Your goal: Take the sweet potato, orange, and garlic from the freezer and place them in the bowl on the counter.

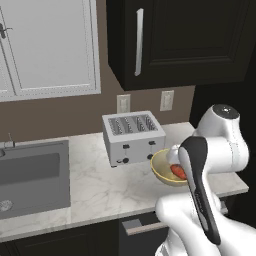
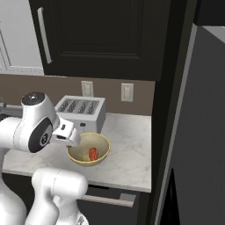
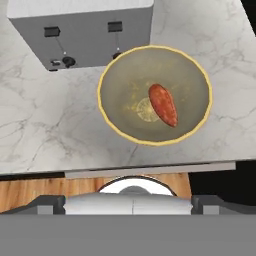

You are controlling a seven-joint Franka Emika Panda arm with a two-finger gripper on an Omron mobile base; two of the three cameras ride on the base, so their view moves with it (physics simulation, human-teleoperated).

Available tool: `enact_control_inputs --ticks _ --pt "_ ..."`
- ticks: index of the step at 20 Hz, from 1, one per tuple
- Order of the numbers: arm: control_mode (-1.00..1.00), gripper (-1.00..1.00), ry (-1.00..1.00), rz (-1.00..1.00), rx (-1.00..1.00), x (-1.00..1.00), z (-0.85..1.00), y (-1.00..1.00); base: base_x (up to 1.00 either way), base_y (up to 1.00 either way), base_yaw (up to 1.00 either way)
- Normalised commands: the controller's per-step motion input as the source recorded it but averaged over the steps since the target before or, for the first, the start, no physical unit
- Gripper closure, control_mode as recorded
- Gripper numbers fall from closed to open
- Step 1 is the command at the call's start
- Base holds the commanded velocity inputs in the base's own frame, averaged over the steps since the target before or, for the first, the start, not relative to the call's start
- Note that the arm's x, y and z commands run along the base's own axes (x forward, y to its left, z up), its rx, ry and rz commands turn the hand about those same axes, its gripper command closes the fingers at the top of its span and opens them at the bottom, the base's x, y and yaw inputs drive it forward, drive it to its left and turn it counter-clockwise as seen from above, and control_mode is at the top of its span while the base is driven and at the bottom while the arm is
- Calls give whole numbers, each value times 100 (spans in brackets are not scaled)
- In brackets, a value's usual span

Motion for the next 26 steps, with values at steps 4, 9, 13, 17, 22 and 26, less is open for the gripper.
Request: enact_control_inputs --ticks 4,9,13,17,22,26 --pt "-100 -100 0 0 0 -31 19 1 0 0 0" --pt "-100 -100 0 0 0 -18 25 6 0 0 0" --pt "-100 -100 0 0 0 -16 26 1 0 0 0" --pt "-100 -100 0 0 0 -17 24 0 0 0 0" --pt "-100 -100 0 0 0 -13 21 0 0 0 0" --pt "-100 -100 0 0 0 -8 19 0 0 0 0"
